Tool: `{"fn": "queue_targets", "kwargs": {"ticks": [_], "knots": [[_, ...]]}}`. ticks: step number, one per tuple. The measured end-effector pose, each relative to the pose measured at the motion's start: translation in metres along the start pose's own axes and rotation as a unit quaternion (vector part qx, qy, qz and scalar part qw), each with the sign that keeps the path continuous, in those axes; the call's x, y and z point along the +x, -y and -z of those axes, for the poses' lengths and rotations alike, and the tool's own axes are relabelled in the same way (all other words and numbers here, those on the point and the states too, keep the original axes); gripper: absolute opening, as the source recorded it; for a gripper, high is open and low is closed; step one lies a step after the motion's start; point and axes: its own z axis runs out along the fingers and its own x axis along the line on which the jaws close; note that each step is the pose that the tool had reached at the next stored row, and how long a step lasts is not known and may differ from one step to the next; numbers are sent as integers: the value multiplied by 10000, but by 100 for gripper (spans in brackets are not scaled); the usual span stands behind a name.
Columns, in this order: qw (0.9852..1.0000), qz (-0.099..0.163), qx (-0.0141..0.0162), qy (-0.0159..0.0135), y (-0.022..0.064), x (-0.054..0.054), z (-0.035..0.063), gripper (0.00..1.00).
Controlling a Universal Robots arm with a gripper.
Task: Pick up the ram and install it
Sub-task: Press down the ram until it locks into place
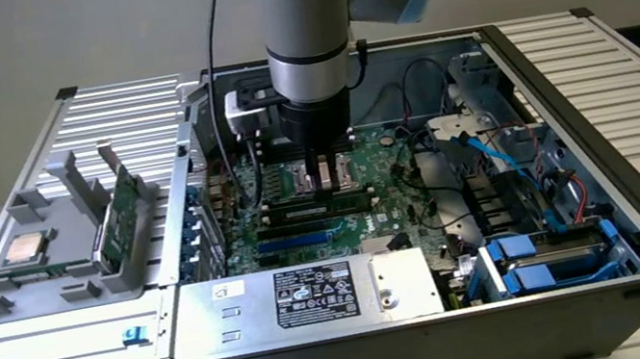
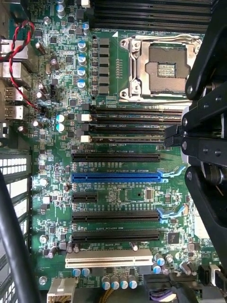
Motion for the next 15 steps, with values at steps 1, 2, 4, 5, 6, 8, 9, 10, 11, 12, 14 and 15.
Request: {"fn": "queue_targets", "kwargs": {"ticks": [1, 2, 4, 5, 6, 8, 9, 10, 11, 12, 14, 15], "knots": [[10000, 5, 0, 0, 0, 0, -5, 9], [10000, 7, 0, -1, 0, 0, -5, 9], [10000, 7, 0, -1, 0, 0, -6, 9], [10000, 8, 3, 1, 1, -1, -14, 9], [10000, 8, 8, 1, 1, 0, -22, 9], [10000, 8, 21, 0, 1, 0, -39, 9], [10000, 8, 21, -1, 1, 1, -41, 9], [10000, 8, 21, -2, 0, 1, -41, 9], [10000, 8, 23, -2, 1, 1, -44, 9], [10000, 8, 27, -1, 1, 1, -47, 9], [10000, 8, 27, -1, 1, 1, -47, 9], [10000, 8, 27, -1, 1, 1, -47, 9]]}}
